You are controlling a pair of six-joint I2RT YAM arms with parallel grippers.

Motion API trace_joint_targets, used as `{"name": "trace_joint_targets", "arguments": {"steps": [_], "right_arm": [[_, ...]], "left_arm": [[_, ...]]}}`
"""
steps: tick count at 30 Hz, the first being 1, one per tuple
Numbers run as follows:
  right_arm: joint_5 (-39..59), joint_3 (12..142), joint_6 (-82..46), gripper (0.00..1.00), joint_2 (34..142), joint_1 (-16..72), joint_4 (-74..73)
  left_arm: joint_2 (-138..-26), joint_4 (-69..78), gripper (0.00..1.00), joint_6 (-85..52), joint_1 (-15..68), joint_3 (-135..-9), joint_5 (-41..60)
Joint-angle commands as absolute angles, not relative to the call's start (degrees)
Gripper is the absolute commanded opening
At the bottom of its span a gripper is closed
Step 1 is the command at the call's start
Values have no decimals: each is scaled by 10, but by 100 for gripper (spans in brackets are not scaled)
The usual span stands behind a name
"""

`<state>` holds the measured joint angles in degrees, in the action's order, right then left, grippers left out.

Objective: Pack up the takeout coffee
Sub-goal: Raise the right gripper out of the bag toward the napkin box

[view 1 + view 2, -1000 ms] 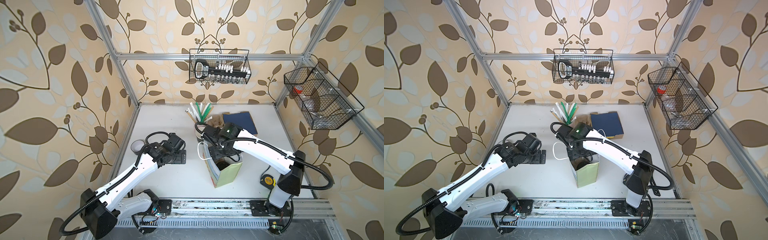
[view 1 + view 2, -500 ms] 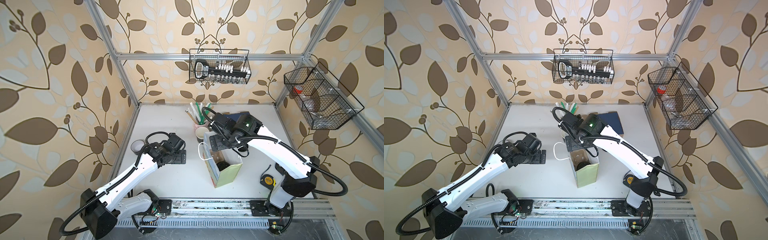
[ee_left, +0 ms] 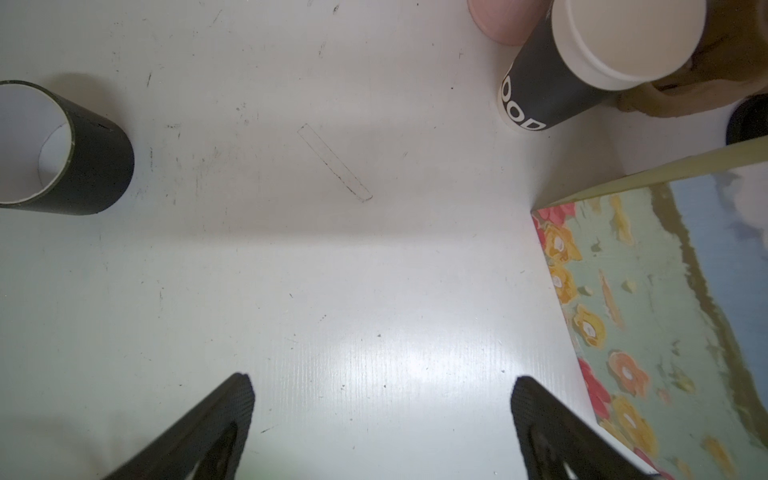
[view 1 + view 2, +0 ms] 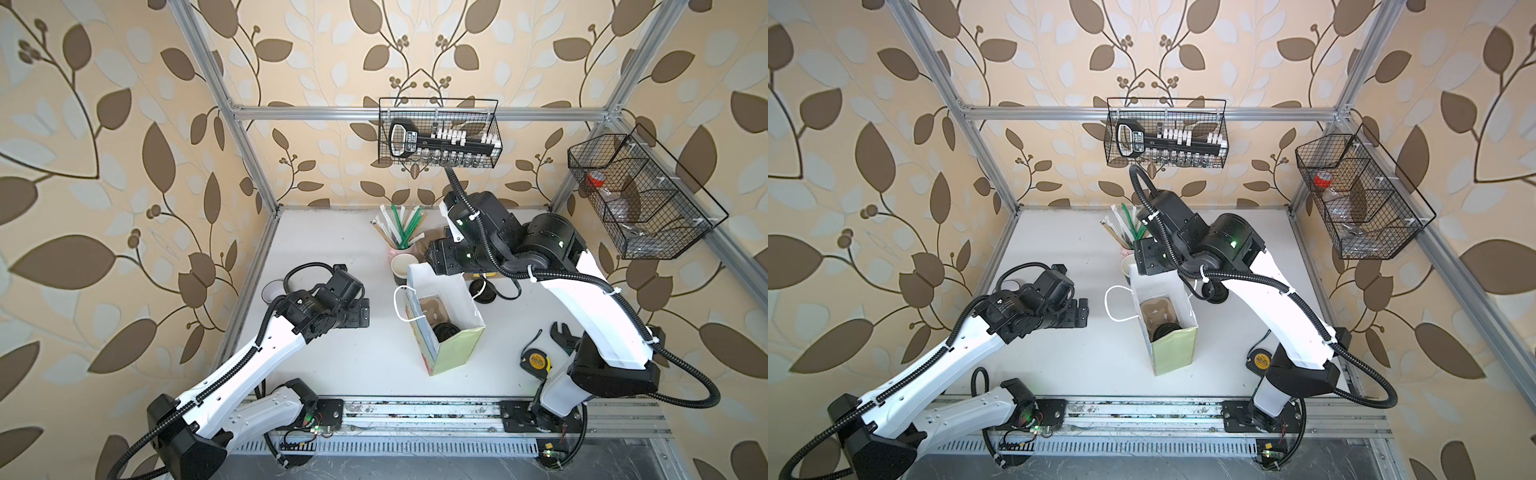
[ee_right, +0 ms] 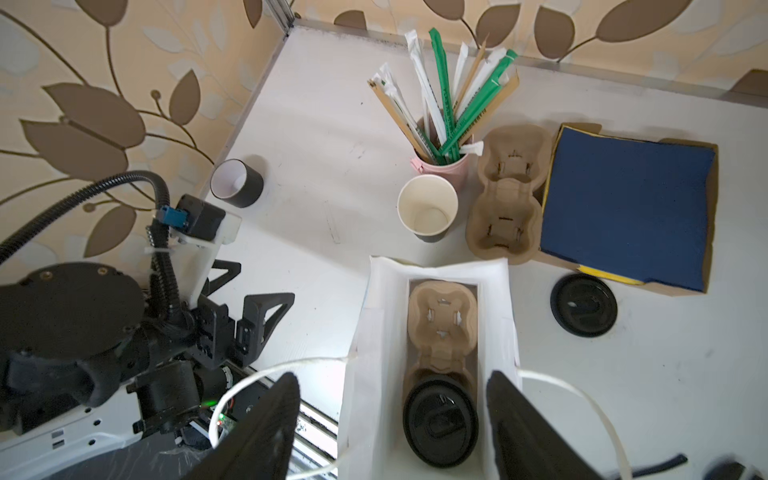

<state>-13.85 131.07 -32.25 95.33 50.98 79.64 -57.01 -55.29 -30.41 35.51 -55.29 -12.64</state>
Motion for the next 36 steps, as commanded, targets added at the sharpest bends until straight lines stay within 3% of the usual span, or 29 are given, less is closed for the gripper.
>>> {"name": "trace_joint_targets", "arguments": {"steps": [1, 12, 25, 36], "right_arm": [[-94, 1296, -266, 65, 977, 473, 723], [-94, 1391, -184, 60, 1140, 412, 675], [-56, 1352, -170, 58, 1181, 283, 572], [-26, 1367, -144, 45, 1253, 271, 516]], "left_arm": [[-541, -555, 99, -305, 348, -559, -160], [-488, -558, 99, -314, 343, -555, -205], [-493, -562, 99, -311, 341, -555, -202], [-506, -561, 99, -309, 341, -554, -203]]}}
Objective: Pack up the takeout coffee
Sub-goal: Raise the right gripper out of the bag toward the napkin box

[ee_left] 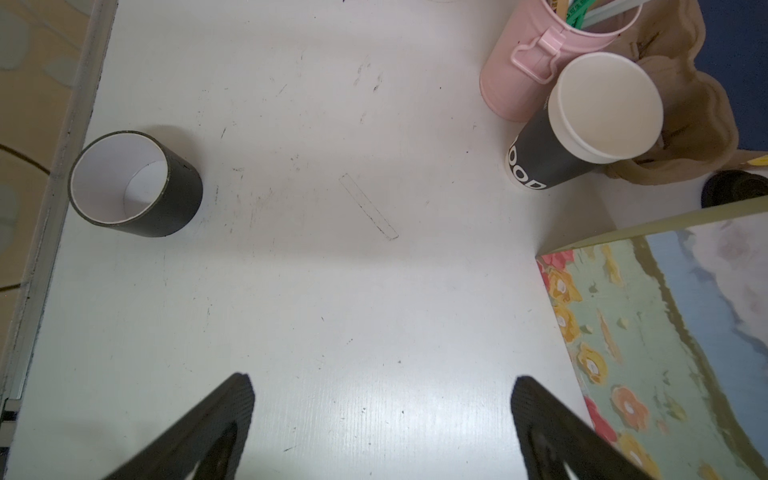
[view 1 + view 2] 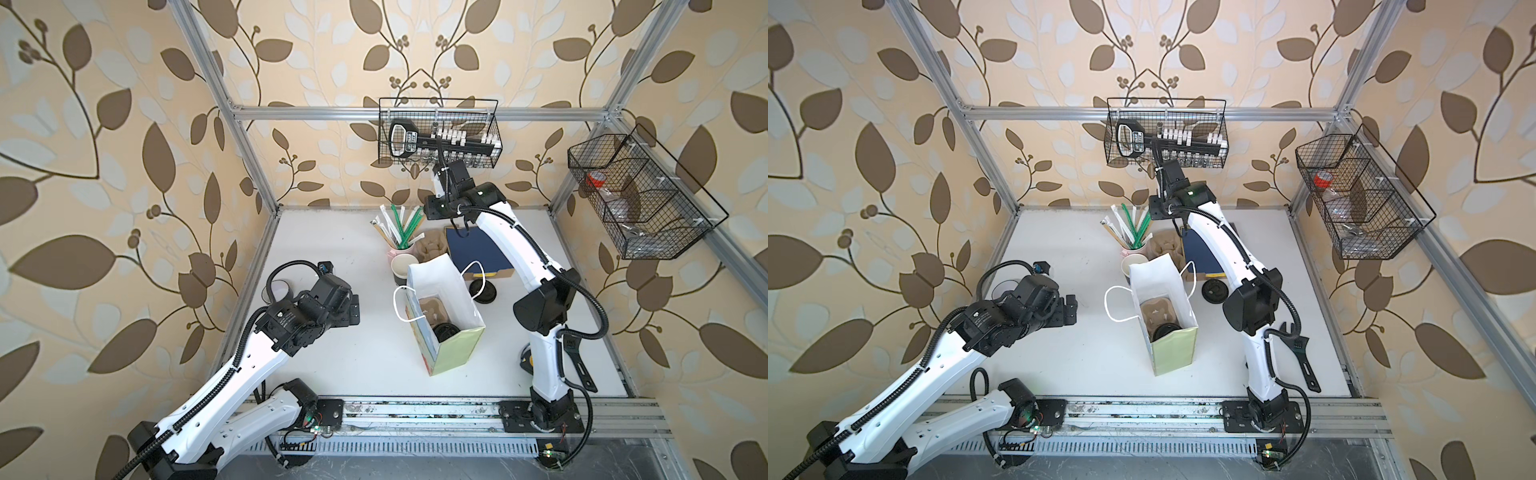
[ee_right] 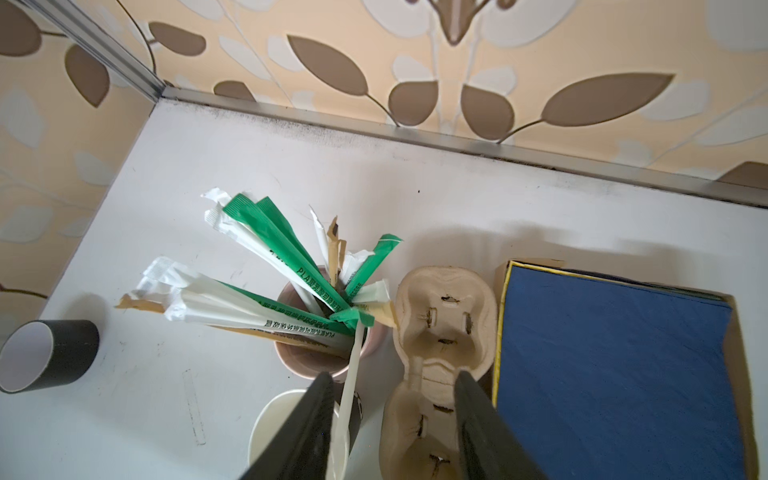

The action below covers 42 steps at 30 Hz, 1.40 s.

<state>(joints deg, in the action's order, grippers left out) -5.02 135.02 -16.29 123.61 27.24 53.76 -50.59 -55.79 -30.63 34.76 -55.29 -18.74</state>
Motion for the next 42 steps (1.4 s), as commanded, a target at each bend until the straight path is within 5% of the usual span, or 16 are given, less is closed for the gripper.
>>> {"name": "trace_joint_targets", "arguments": {"steps": [1, 3, 28, 42], "right_arm": [[-26, 1367, -145, 44, 1256, 270, 511], [-25, 1365, -145, 36, 1263, 267, 501], [-7, 1357, -150, 27, 1294, 253, 483], [-11, 1354, -153, 0, 1287, 251, 488]], "left_arm": [[-507, -561, 99, -309, 341, -555, -204], [-507, -562, 99, -309, 341, -555, -206], [-516, -562, 99, -308, 338, -555, -204], [-522, -562, 99, -306, 333, -555, -202]]}}
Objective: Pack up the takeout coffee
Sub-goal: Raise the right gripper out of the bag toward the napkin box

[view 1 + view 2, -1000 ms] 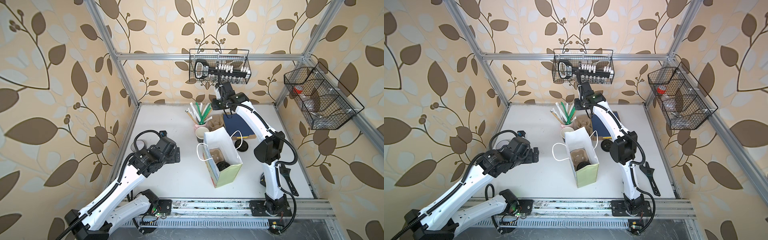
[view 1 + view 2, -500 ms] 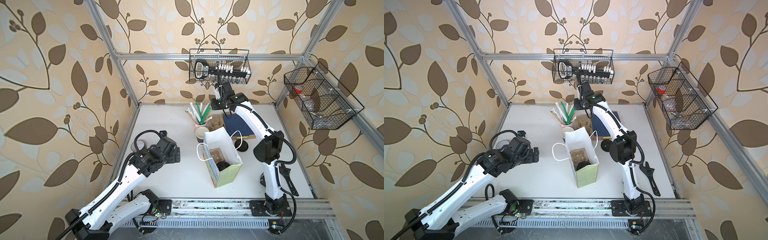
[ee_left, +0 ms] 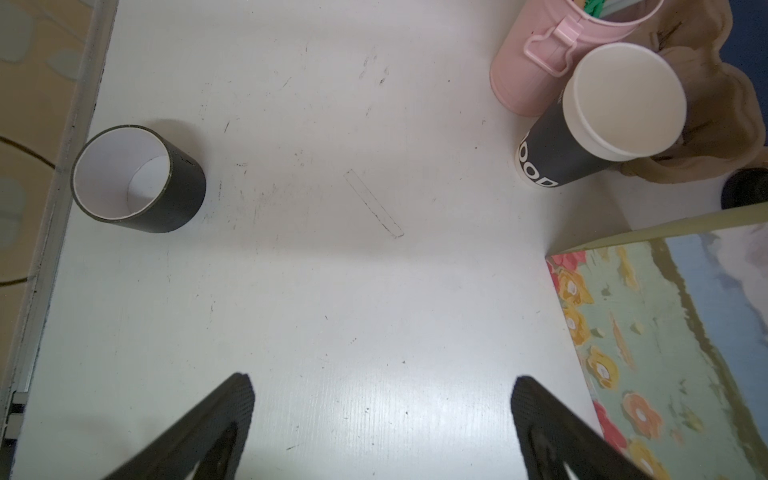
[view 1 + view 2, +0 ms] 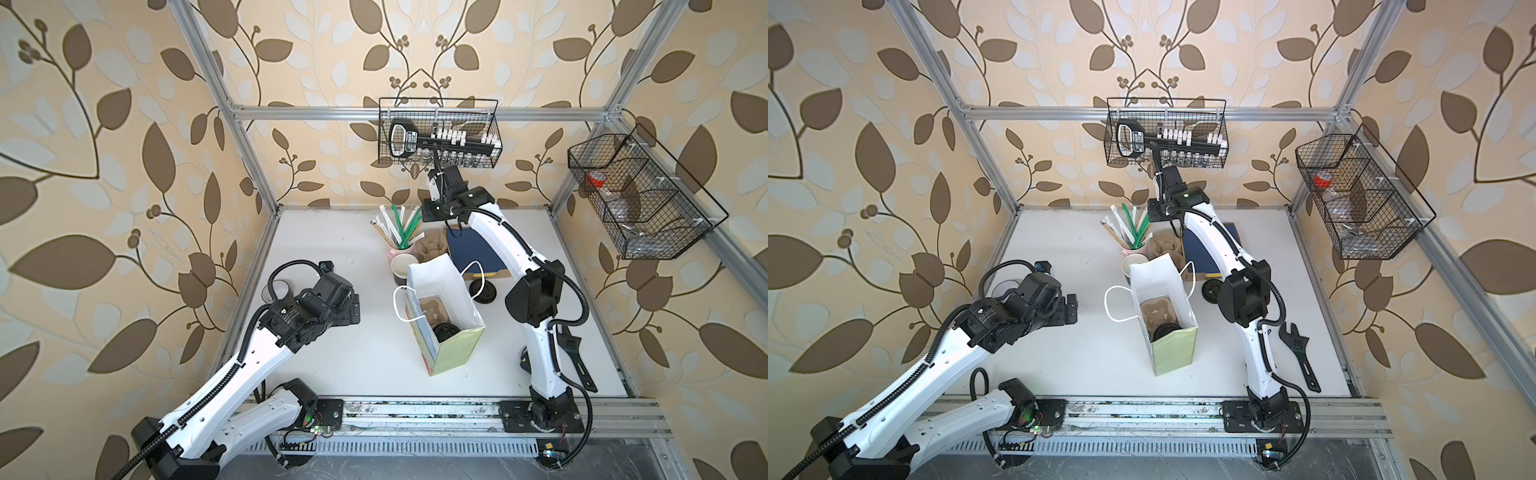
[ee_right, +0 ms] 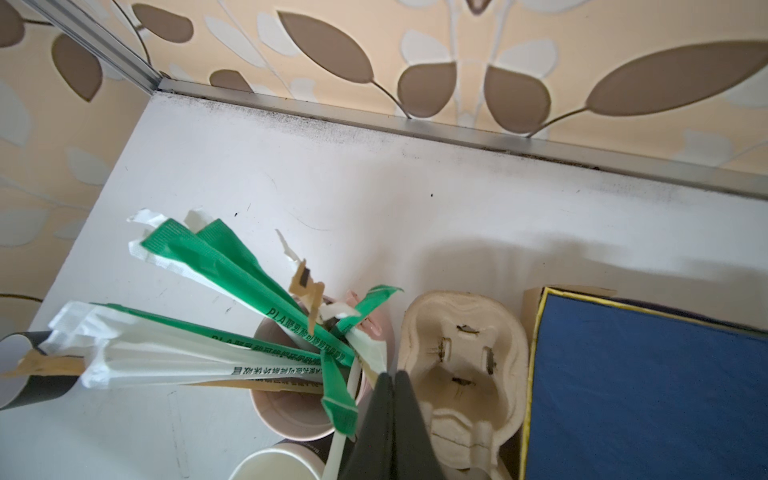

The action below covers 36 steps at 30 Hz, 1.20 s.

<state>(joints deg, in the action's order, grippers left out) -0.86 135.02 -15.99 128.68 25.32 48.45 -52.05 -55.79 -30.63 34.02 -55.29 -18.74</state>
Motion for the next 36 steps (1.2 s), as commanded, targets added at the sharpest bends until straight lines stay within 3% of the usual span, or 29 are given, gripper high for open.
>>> {"name": "trace_joint_targets", "arguments": {"steps": [1, 18, 36], "right_arm": [[-13, 1351, -153, 0, 1279, 251, 487], [-38, 1368, -151, 0, 1204, 253, 499], [-104, 1365, -133, 0, 1022, 291, 494]], "left_arm": [[-521, -562, 99, -307, 333, -555, -202], [-527, -562, 99, -306, 328, -556, -201], [-527, -561, 99, -304, 324, -556, -198]]}}
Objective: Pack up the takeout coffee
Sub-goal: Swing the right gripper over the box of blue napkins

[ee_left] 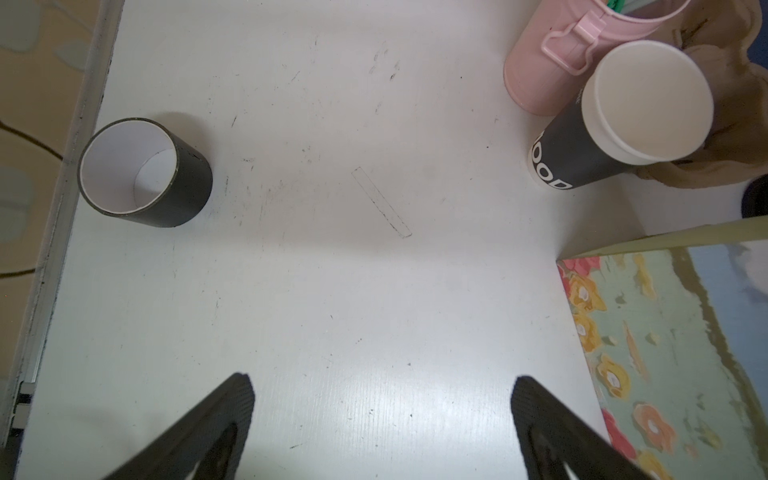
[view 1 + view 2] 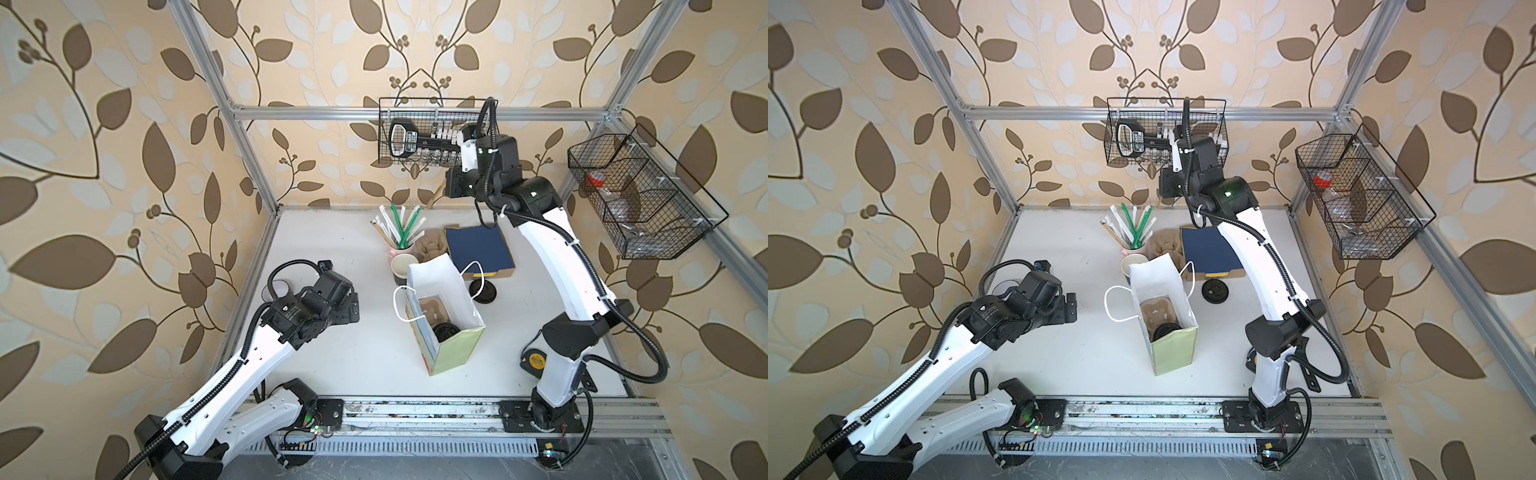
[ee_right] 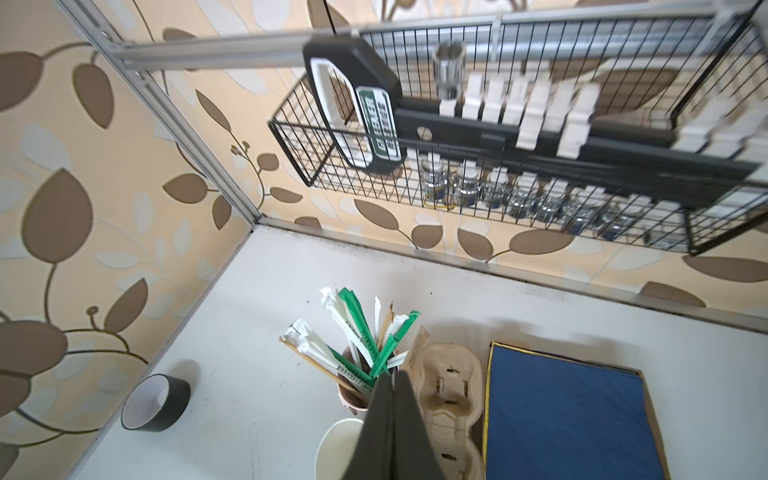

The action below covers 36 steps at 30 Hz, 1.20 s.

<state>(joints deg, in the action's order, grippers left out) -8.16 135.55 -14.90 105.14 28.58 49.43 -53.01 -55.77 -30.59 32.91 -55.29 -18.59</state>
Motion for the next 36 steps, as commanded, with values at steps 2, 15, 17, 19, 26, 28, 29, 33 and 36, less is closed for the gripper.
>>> {"name": "trace_joint_targets", "arguments": {"steps": [2, 15, 17, 19, 26, 28, 29, 33, 36], "right_arm": [[-109, 1362, -132, 0, 997, 298, 498], [-164, 1127, -128, 0, 729, 444, 490], [-165, 1087, -135, 0, 685, 465, 485], [-166, 1061, -147, 0, 654, 479, 489], [-201, 984, -170, 0, 609, 548, 523], [-217, 968, -175, 0, 613, 569, 523], [-228, 965, -178, 0, 618, 581, 525], [-313, 966, -173, 0, 618, 645, 532], [-316, 956, -183, 0, 629, 647, 553]], "left_arm": [[-529, -561, 99, -304, 324, -556, -196], [-532, -558, 99, -304, 324, -557, -192], [-533, -559, 99, -303, 324, -557, -190], [-533, -559, 99, -303, 324, -557, -189], [-535, -557, 99, -302, 324, -558, -187], [-535, -557, 99, -302, 324, -558, -187], [-535, -557, 99, -302, 324, -558, -188], [-534, -558, 99, -302, 324, -557, -191], [-536, -558, 99, -302, 324, -557, -190]]}}
